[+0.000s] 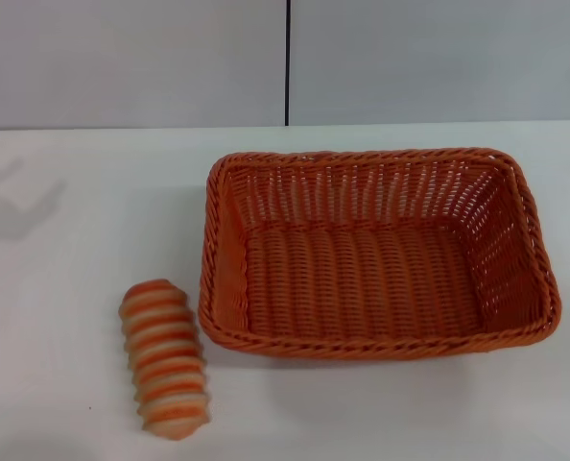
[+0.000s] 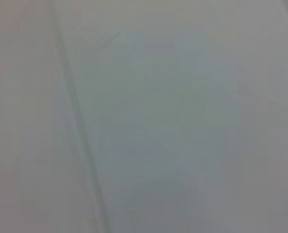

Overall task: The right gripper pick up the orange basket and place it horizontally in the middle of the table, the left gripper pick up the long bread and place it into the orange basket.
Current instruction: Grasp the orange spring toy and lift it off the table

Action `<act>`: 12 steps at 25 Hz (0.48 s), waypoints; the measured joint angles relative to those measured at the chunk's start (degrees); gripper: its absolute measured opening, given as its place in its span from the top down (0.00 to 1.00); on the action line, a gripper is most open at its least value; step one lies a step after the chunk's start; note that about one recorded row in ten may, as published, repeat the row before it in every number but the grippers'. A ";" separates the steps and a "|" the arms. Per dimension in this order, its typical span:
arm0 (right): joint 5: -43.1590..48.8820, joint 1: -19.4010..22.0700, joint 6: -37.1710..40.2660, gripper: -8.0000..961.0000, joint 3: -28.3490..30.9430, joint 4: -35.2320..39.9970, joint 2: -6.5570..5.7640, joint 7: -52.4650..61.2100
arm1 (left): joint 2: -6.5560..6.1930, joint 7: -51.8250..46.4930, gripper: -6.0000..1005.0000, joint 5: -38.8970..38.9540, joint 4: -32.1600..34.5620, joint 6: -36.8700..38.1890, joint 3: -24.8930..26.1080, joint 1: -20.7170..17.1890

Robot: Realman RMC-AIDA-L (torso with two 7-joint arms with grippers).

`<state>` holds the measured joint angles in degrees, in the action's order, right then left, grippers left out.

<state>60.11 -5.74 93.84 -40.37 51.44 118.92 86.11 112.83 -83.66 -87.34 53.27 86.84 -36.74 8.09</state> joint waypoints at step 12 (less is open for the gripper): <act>1.89 1.77 3.78 0.16 8.85 -9.29 -0.20 -2.88 | -2.36 -16.81 0.35 -33.59 10.99 11.97 0.15 8.66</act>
<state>62.00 -3.97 97.61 -31.52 42.15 118.72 83.23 110.47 -100.46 -120.93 64.26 98.81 -36.59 16.75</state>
